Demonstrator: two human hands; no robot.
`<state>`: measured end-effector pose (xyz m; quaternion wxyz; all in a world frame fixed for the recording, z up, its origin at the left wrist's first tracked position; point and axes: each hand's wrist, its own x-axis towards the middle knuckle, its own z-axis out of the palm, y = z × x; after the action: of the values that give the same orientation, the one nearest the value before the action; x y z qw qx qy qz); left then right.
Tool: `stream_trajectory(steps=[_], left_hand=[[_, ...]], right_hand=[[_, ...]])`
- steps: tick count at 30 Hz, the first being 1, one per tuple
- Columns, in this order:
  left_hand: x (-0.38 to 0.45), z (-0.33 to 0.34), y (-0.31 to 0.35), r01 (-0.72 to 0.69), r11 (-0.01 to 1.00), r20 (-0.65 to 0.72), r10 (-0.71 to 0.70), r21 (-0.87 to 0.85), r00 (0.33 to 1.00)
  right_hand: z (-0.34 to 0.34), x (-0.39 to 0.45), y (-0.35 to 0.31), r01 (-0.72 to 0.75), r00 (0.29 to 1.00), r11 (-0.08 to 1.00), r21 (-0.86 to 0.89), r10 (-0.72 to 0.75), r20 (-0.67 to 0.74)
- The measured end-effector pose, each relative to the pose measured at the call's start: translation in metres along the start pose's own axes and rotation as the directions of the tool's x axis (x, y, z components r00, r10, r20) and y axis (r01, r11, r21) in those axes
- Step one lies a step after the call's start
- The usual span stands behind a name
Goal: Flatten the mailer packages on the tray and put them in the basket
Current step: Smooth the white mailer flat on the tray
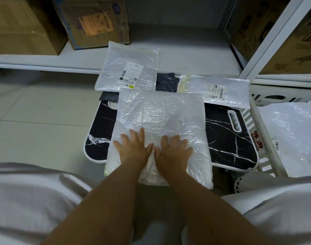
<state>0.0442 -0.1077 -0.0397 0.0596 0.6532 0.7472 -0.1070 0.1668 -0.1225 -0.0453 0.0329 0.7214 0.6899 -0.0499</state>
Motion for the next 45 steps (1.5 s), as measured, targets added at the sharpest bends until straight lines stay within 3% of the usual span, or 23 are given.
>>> stream_trajectory(steps=[3,7,9,12,15,20,24,29,39,42,45], left_hand=[[0.011,-0.012,0.003,-0.047,0.996,-0.099,0.054,0.078,0.994],[0.026,-0.009,0.004,-0.147,0.989,-0.087,0.146,-0.013,0.985],[0.03,-0.007,0.007,-0.137,0.989,-0.032,0.136,-0.048,0.99],[0.039,-0.012,0.013,-0.095,0.995,-0.094,0.092,-0.033,0.991],[0.056,-0.018,0.017,-0.105,0.994,-0.155,0.101,-0.016,0.983],[0.084,-0.025,0.018,-0.134,0.986,-0.14,0.147,0.102,0.979],[0.089,-0.025,0.028,-0.191,0.977,-0.19,0.207,0.097,0.96],[0.098,-0.012,0.036,-0.175,0.984,-0.047,0.174,-0.024,0.984],[0.101,-0.018,0.019,-0.133,0.986,0.011,0.134,-0.101,0.991],[0.1,-0.024,0.013,-0.106,0.99,0.063,0.112,-0.092,0.992],[0.091,-0.031,0.009,0.037,0.992,0.161,-0.018,-0.117,0.987]], right_hand=[[-0.015,0.022,0.011,0.075,0.995,0.996,-0.037,-0.077,-0.056],[-0.022,0.045,0.021,0.123,0.992,0.985,-0.125,-0.127,-0.022],[-0.018,0.05,0.024,0.118,0.992,0.991,-0.057,-0.116,0.039],[-0.012,0.056,0.024,0.085,0.992,0.996,-0.007,-0.084,0.099],[-0.018,0.07,0.026,0.104,0.995,0.993,-0.056,-0.103,0.015],[-0.03,0.103,0.026,0.163,0.984,0.98,-0.114,-0.17,-0.051],[-0.018,0.115,0.022,0.179,0.983,0.984,-0.013,-0.178,0.034],[-0.007,0.122,0.028,0.146,0.983,0.984,0.104,-0.156,0.101],[-0.008,0.128,0.034,0.133,0.982,0.983,0.13,-0.148,0.118],[-0.02,0.13,0.033,0.11,0.979,0.991,0.069,-0.12,0.167],[-0.032,0.119,0.027,0.071,0.994,0.997,-0.028,-0.069,0.085]])
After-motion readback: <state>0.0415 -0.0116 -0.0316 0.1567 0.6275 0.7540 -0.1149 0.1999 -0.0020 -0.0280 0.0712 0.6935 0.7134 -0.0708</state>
